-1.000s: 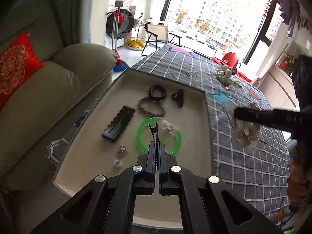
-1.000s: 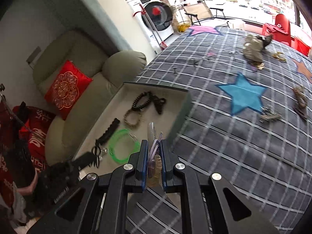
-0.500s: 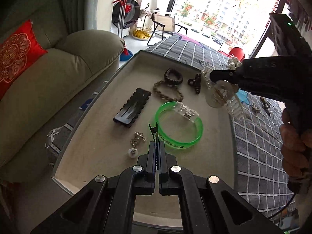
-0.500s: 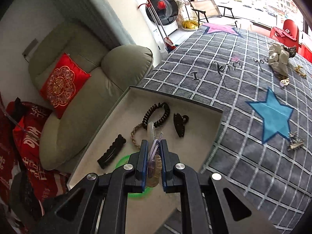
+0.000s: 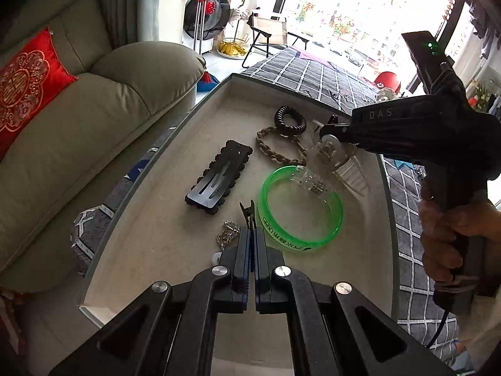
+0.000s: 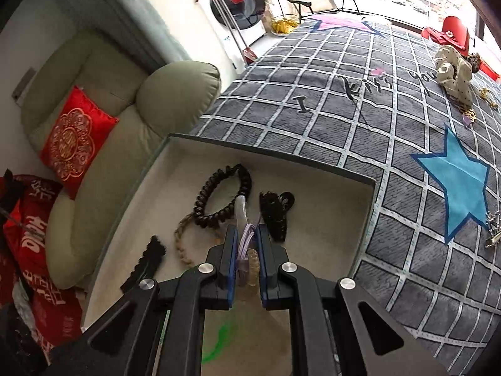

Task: Organize jewelry
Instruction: 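Carry the clear claw clip and black cord keychain over the tray with both tools, then open the right tool to release the claw clip while the left tool releases the cord keychain, then move both tools back over the bed toward the silver items, then grasp the silver spiky hair clip with the right tool while the left tool grasps a silver keychain, then carry the spiky hair clip and silver keychain over the tray with both tools, then open the right tool to drop the spiky clip while the left tool releases the keychain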

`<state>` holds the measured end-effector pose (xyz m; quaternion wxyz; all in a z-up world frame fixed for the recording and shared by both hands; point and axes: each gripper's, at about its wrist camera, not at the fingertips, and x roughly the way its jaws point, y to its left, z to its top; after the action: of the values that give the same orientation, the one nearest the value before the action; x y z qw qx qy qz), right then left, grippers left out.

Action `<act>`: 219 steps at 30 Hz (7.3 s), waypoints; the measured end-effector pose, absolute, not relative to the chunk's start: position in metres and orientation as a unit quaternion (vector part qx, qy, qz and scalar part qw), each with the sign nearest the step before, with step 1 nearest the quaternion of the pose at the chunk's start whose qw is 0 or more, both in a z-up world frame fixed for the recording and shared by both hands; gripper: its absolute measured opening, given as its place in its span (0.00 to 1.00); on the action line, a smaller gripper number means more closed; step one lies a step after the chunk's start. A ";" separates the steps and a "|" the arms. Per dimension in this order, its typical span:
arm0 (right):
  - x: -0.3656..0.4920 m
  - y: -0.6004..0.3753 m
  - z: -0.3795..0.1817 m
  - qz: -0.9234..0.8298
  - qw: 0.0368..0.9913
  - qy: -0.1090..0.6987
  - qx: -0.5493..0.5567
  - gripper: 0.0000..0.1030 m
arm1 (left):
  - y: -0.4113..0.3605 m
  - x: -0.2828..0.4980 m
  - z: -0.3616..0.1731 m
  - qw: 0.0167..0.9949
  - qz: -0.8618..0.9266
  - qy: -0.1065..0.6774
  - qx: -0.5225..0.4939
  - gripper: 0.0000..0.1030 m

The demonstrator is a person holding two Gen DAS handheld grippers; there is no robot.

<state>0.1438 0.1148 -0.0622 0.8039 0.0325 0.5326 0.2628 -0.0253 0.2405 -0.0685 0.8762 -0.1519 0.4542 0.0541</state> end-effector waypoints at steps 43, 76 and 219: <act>0.079 0.000 -0.028 0.264 0.819 0.502 0.086 0.70 | 0.206 -0.031 -0.040 0.896 0.111 0.425 -0.069 1.00; 0.153 -0.128 -0.069 0.077 0.844 0.511 0.141 0.78 | 0.093 0.023 -0.002 0.907 0.024 0.416 -0.060 1.00; 0.014 0.129 -0.076 0.353 0.733 0.581 -0.037 0.12 | 0.242 -0.052 -0.067 0.871 0.095 0.475 -0.085 0.05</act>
<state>0.0139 0.1288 -0.0759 0.7326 -0.0372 0.5808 0.3530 -0.0517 0.2425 -0.0672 0.8708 -0.0847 0.4749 0.0946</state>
